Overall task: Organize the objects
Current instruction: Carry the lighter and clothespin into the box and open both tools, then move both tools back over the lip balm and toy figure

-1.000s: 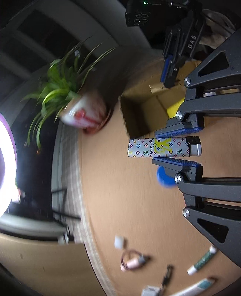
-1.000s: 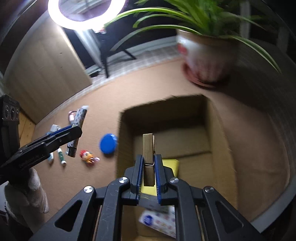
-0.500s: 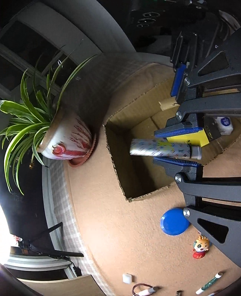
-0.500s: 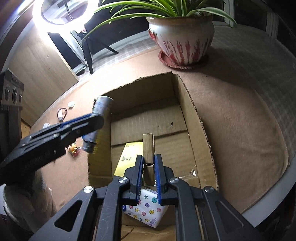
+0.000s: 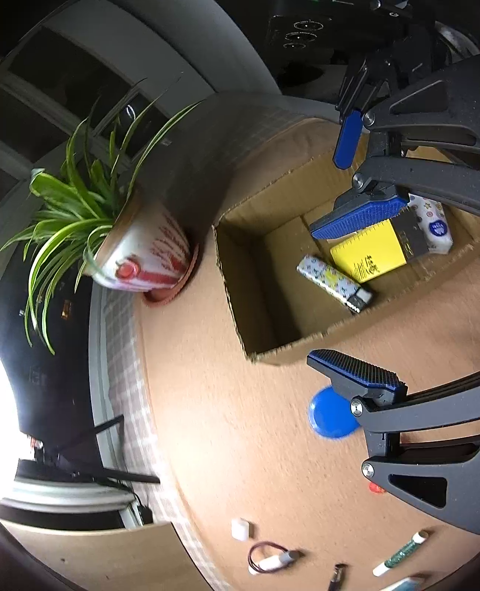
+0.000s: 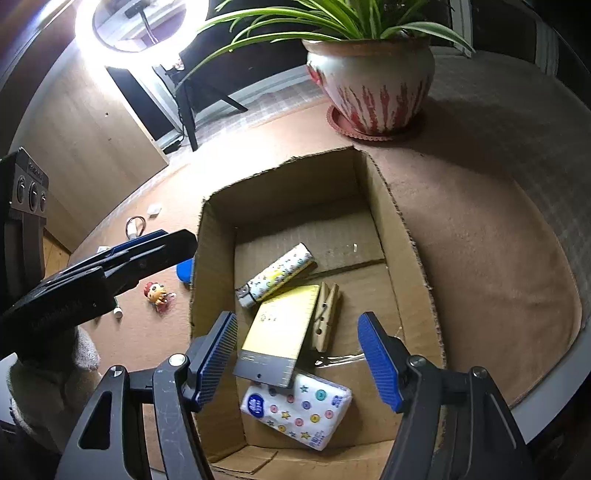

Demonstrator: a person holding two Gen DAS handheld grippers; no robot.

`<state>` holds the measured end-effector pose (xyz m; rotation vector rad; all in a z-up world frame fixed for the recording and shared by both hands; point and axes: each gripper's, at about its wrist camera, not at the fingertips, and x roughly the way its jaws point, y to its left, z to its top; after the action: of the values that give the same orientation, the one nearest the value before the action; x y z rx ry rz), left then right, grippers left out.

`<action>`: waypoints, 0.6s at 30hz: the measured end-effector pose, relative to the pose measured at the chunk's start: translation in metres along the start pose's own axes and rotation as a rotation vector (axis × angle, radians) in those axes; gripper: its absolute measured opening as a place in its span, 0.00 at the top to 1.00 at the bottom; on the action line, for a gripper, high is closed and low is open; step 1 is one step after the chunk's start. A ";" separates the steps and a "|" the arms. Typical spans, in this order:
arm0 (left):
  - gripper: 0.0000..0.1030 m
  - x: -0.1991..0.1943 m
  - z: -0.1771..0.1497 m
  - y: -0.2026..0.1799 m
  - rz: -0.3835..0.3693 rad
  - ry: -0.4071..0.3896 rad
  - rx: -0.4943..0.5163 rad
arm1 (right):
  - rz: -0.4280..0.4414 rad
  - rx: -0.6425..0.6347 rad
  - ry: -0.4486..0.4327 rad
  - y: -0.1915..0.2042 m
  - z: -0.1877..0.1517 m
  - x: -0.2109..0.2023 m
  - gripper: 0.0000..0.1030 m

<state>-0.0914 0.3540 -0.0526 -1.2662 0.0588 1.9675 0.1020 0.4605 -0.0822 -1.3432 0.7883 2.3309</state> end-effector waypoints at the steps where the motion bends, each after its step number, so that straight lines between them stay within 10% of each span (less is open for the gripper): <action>1: 0.36 -0.002 -0.001 0.002 0.005 -0.001 -0.002 | 0.003 -0.005 0.000 0.002 0.000 0.000 0.38; 18: 0.36 -0.063 -0.045 0.101 0.145 -0.022 -0.163 | 0.078 -0.125 0.008 0.069 0.008 0.010 0.38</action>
<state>-0.1080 0.2282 -0.0613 -1.3779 -0.0220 2.1459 0.0548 0.4113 -0.0671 -1.3963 0.7200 2.4732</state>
